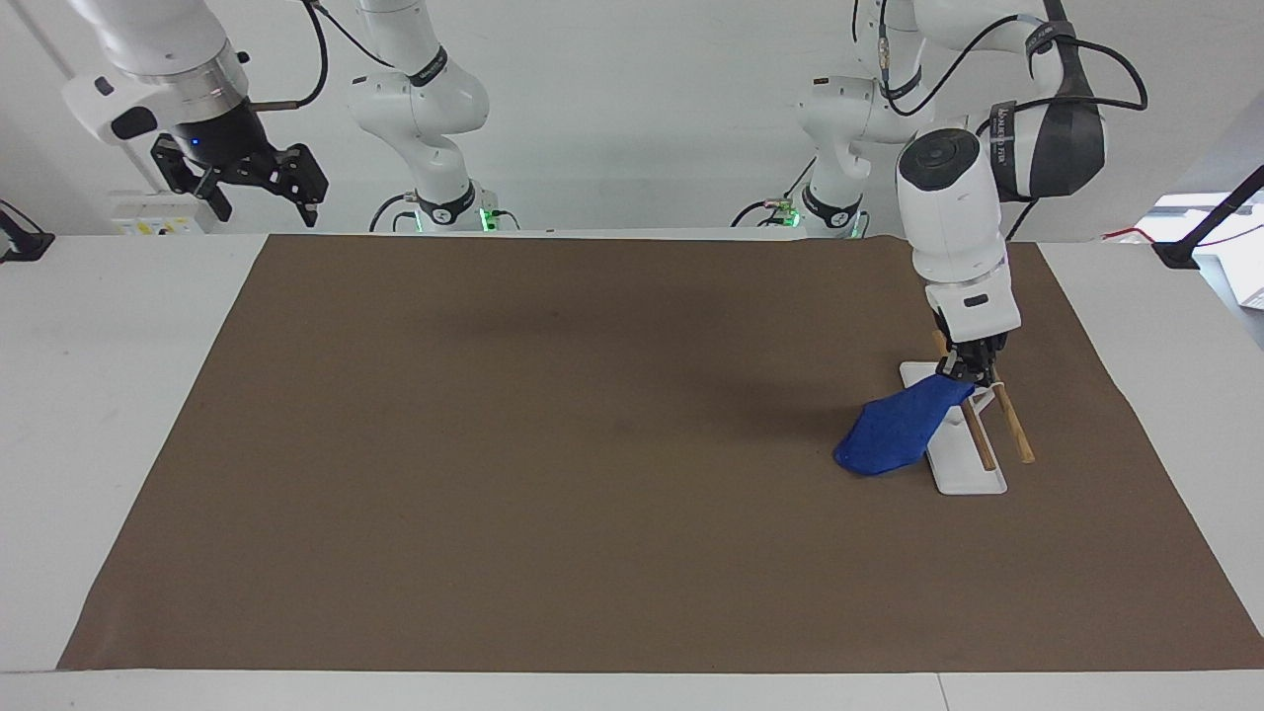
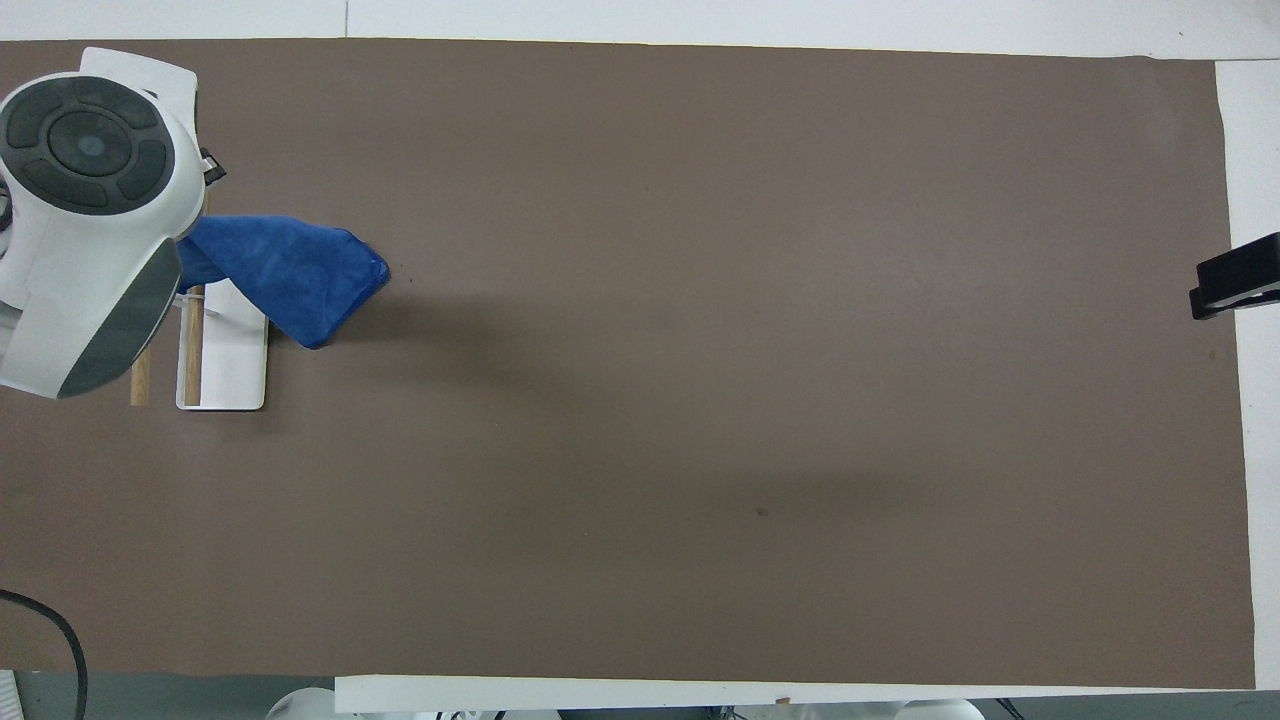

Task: Right arm passes towel to left arm to hang
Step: 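Carry the towel toward the rack with the left gripper while the right retracts, then drape the towel over the wooden rods with the left gripper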

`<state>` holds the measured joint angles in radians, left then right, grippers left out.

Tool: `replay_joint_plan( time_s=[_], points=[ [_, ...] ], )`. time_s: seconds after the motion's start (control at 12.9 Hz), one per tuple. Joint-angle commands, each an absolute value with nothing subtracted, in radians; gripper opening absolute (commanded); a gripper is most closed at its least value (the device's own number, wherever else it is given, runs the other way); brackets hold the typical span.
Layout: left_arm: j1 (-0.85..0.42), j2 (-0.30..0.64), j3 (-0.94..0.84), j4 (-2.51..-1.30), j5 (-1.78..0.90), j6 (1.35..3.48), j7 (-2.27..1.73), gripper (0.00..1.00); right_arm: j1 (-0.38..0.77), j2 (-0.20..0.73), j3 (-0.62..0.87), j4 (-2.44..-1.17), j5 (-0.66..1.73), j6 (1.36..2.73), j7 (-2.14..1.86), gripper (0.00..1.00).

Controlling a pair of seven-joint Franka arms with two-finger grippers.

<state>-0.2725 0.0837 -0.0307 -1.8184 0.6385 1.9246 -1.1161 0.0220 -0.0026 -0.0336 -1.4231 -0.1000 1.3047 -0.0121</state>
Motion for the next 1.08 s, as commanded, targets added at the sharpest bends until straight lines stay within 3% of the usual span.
replay_joint_plan(
  time_s=[0.0, 0.54, 1.01],
  points=[
    [-0.258, 0.069, -0.038, -1.833, 0.737, 1.916, -1.104, 0.0, -0.014, -0.046, -0.02, -1.506, -0.113, 1.304, -0.041, 1.0],
    [-0.204, 0.064, -0.04, -1.841, 0.953, 1.933, -1.103, 0.0, -0.031, -0.049, 0.005, -1.514, -0.115, 1.31, -0.043, 1.0],
    [-0.08, -0.027, -0.038, -2.073, 0.959, 2.156, -1.108, 0.0, -0.038, -0.048, 0.003, -1.514, -0.101, 1.31, -0.086, 1.0]
  ],
)
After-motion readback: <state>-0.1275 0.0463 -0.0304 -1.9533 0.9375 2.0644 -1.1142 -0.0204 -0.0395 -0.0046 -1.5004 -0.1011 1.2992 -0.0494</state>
